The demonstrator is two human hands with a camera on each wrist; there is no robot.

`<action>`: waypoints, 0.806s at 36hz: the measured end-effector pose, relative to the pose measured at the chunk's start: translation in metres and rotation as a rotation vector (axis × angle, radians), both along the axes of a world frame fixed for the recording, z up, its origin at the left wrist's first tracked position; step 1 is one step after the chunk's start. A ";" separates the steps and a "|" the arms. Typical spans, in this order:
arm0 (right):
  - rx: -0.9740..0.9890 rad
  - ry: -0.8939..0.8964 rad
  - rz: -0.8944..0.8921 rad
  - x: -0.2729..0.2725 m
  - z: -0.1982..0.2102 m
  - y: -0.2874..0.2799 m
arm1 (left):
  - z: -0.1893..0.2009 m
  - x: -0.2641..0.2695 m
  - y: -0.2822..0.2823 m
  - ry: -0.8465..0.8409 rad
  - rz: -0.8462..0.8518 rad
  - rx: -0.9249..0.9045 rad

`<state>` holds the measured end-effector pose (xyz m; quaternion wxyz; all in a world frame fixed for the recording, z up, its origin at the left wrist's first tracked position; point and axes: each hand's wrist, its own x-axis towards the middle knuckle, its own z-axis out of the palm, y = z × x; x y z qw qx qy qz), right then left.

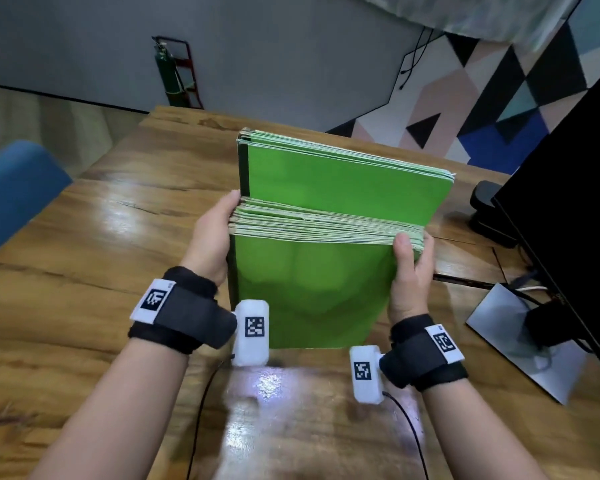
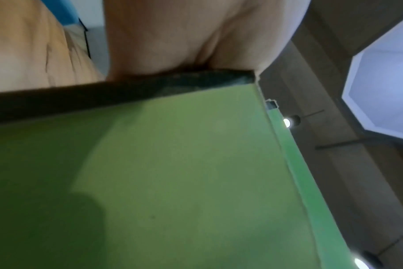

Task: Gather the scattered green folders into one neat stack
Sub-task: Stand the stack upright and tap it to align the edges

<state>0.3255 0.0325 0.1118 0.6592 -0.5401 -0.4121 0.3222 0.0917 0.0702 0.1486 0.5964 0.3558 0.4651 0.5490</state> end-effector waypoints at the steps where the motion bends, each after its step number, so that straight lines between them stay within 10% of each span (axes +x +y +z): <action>1: 0.004 -0.002 -0.017 -0.001 -0.001 0.002 | 0.000 0.000 0.002 -0.005 0.010 -0.017; 20: -0.100 -0.095 0.002 0.003 -0.022 -0.006 | -0.016 0.006 -0.016 -0.102 0.020 0.138; 29: -0.360 -0.378 0.228 0.027 -0.095 -0.031 | -0.097 -0.033 -0.024 0.557 -0.342 0.081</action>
